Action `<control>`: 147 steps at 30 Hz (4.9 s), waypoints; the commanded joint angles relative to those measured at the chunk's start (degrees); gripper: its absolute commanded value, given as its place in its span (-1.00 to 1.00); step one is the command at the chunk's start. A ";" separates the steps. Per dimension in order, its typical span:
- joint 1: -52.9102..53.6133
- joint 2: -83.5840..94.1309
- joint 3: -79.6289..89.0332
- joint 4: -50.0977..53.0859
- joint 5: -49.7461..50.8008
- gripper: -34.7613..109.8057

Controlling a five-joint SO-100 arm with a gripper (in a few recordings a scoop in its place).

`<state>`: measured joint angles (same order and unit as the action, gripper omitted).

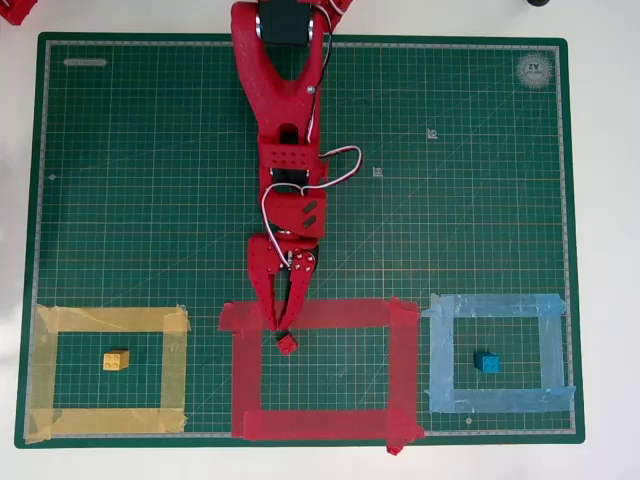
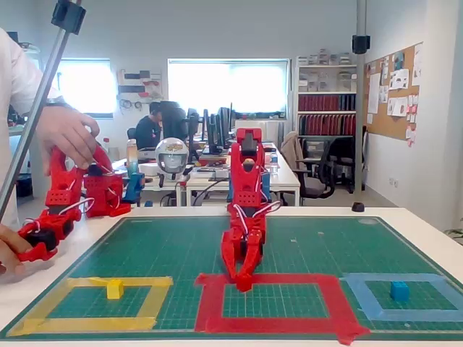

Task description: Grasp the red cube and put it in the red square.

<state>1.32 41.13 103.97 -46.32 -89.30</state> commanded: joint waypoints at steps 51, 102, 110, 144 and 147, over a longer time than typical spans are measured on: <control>0.70 15.73 2.29 10.81 -3.08 -0.52; -0.62 150.82 77.08 122.34 4.57 -0.53; -0.53 150.82 77.08 122.34 4.75 -0.53; 0.26 150.82 77.08 122.34 5.10 -0.53; 0.26 150.82 77.08 122.34 5.10 -0.53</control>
<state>0.26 189.84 180.70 75.41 -83.23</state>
